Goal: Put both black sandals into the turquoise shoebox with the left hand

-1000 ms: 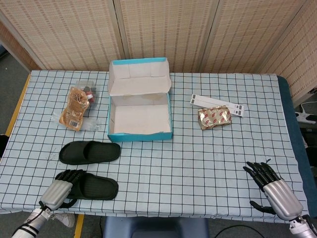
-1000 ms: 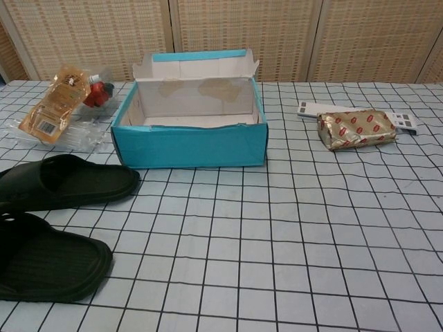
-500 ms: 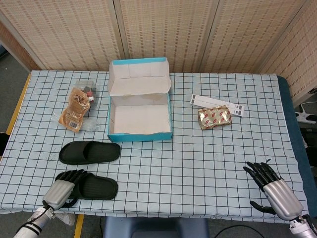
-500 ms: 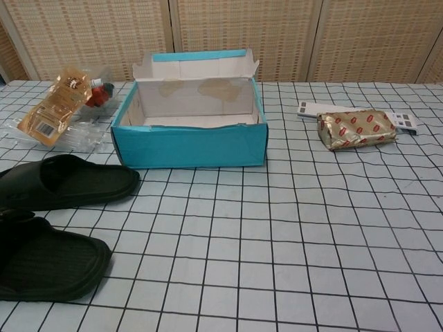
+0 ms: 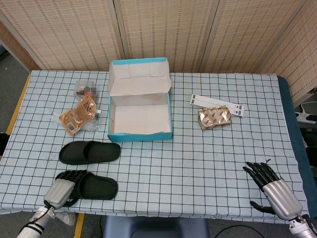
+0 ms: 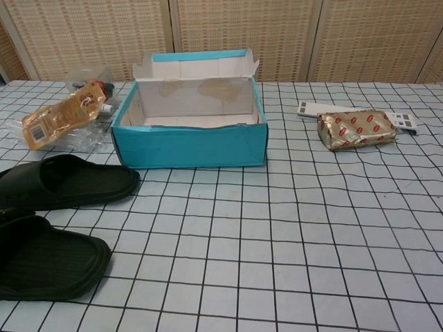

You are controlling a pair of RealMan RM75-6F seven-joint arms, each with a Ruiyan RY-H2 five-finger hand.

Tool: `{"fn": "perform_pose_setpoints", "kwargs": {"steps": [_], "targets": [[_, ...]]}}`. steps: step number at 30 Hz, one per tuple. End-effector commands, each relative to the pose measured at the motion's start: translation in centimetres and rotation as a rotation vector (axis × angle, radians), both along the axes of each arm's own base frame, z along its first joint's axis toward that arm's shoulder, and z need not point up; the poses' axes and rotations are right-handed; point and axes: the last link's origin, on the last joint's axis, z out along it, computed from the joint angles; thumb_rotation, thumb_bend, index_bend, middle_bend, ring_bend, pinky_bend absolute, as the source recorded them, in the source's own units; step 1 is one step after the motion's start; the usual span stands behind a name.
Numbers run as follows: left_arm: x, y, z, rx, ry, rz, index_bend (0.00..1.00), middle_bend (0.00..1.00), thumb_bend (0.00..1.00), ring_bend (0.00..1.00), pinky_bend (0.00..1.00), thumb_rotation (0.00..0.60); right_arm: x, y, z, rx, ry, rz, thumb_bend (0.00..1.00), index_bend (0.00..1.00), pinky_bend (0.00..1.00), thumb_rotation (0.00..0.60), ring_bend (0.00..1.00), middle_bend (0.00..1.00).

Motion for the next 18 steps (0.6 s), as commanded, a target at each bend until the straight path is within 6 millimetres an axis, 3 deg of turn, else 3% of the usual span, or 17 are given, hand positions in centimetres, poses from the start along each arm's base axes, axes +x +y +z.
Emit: {"fn": "perform_pose_setpoints", "kwargs": {"steps": [1, 3, 10, 18], "targets": [[0.0, 0.0, -0.2, 0.039, -0.018, -0.018, 0.34, 0.43, 0.38, 0.41, 0.50, 0.600, 0.0, 0.0, 0.0, 0.000, 0.000, 0.000, 0.08, 0.00, 0.00, 0.600, 0.00, 0.00], [-0.1, -0.1, -0.2, 0.049, -0.017, -0.023, 0.40, 0.50, 0.40, 0.47, 0.54, 0.600, 0.0, 0.0, 0.0, -0.001, 0.000, 0.000, 0.08, 0.00, 0.00, 0.600, 0.00, 0.00], [-0.2, -0.3, 0.2, 0.063, -0.033, -0.017, 0.46, 0.55, 0.41, 0.53, 0.60, 0.600, 0.0, 0.0, 0.0, -0.002, 0.000, 0.000, 0.08, 0.00, 0.00, 0.600, 0.00, 0.00], [1.7, -0.8, 3.5, 0.122, -0.130, -0.040, 0.47, 0.56, 0.41, 0.54, 0.61, 0.600, 0.0, 0.1, -0.1, 0.005, 0.001, 0.001, 0.08, 0.00, 0.00, 0.600, 0.00, 0.00]]}}
